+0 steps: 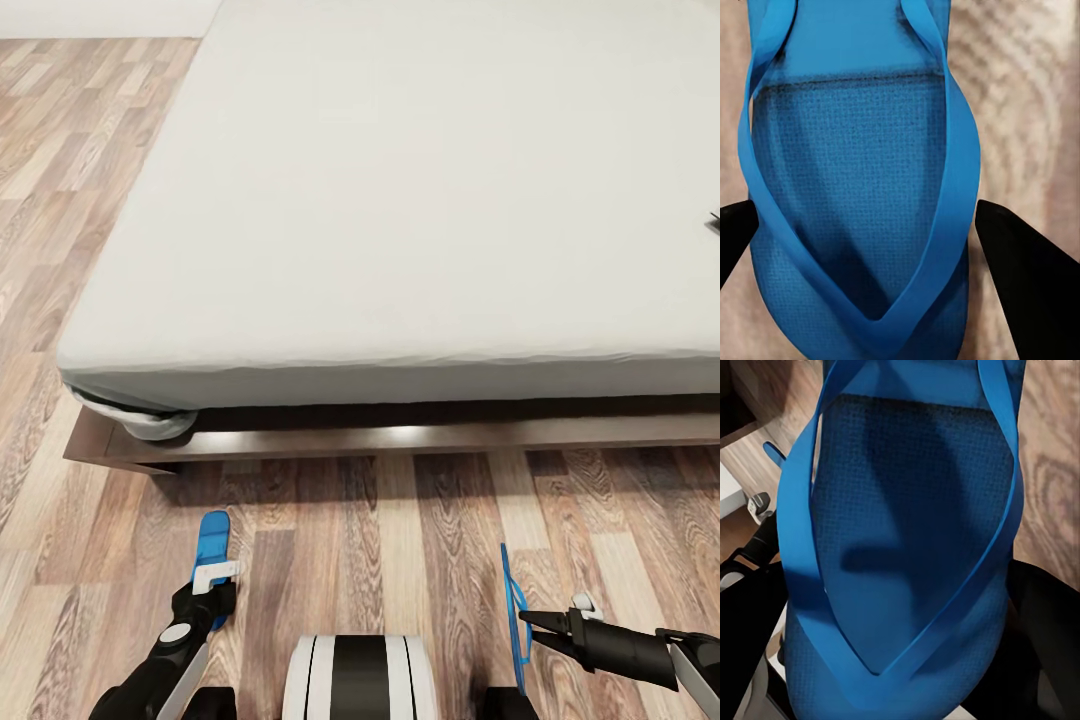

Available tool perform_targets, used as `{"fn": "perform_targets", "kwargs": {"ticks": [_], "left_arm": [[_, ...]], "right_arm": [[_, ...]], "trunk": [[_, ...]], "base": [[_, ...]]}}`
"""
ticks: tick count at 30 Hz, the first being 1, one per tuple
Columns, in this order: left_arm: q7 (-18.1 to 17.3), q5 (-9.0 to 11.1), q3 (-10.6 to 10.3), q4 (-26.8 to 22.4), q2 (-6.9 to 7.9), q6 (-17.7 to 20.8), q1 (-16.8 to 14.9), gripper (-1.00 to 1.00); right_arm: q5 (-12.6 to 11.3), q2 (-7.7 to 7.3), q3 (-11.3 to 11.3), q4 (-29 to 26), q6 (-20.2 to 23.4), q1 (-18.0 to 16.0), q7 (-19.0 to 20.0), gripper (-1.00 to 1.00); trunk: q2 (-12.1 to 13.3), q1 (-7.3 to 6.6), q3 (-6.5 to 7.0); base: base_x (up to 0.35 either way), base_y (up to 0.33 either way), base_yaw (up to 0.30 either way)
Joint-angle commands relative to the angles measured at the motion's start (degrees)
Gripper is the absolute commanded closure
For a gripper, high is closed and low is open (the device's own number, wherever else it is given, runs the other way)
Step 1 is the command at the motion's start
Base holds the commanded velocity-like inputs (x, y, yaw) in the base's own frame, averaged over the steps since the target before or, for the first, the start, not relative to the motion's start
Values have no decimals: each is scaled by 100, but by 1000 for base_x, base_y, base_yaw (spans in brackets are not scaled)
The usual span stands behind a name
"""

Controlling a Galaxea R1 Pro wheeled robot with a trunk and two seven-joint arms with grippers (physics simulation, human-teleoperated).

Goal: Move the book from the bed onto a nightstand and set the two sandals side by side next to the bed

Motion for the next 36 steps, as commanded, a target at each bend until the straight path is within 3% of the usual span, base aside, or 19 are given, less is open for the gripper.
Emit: {"fn": "perform_targets", "kwargs": {"ticks": [1,5,11,21,29,36], "left_arm": [[52,46,-42,-12,10,25,-1,100],[52,46,-42,-12,10,25,-1,100],[52,46,-42,-12,2,25,-1,100],[52,45,-42,-12,6,25,-2,100],[52,45,-42,-12,8,25,-1,100],[52,43,-42,-12,9,25,-3,100]], "right_arm": [[-21,-1,-1,0,41,-1,5,100],[-21,-7,-9,-2,40,-1,5,100],[-21,-10,-10,-1,40,-1,5,100],[-21,-32,-8,0,40,-1,5,100],[-21,-36,-10,0,40,-1,5,100],[-21,-36,-10,0,40,-1,5,100]], "trunk": [[-1,-1,-3],[-1,-1,-3],[-9,15,-136],[-9,15,-136],[-20,35,-313],[-20,35,-313]], "base": [[0,0,0],[0,0,0],[0,0,0],[0,0,0],[0,0,0],[0,0,0]]}}
